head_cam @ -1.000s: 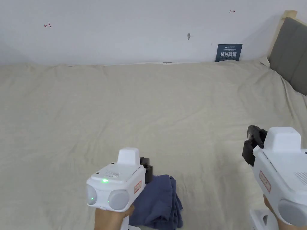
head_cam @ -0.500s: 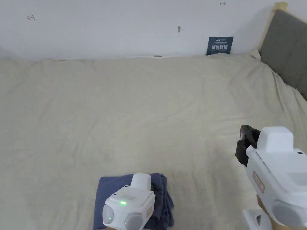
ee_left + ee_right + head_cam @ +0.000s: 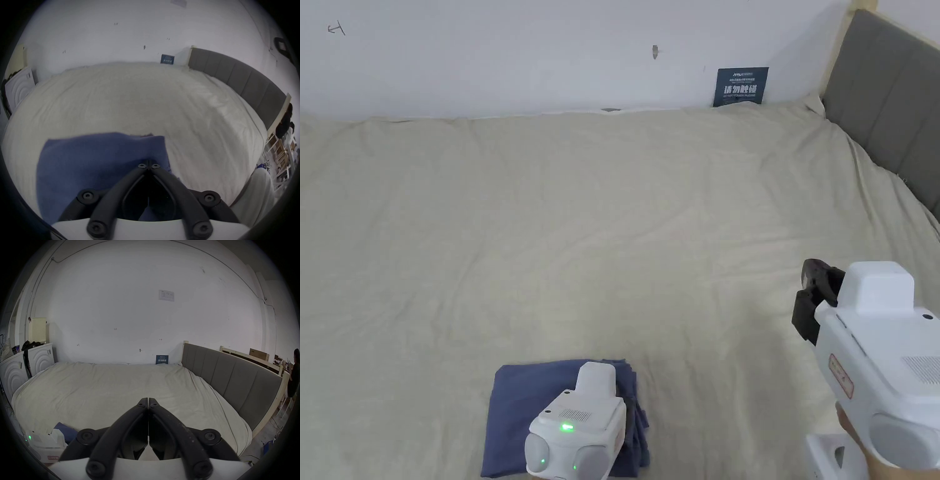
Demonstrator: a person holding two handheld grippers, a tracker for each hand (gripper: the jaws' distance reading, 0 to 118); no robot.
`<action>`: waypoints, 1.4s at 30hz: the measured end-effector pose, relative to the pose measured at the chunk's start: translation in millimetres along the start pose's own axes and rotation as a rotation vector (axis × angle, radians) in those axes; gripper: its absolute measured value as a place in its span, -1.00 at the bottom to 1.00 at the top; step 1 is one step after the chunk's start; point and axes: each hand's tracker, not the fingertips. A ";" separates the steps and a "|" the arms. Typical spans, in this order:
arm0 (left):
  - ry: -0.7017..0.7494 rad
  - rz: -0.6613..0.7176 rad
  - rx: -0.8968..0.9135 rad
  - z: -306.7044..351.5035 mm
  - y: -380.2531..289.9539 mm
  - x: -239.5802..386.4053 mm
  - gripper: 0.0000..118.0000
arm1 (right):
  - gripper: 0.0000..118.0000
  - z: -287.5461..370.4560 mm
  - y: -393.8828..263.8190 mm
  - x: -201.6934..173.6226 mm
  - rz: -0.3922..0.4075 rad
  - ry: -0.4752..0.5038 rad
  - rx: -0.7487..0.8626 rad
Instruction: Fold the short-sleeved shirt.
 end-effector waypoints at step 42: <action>0.409 -0.037 0.597 278.2 35.3 -91.0 -1.00 | -0.96 40.0 41.2 -96.0 0.070 0.132 0.191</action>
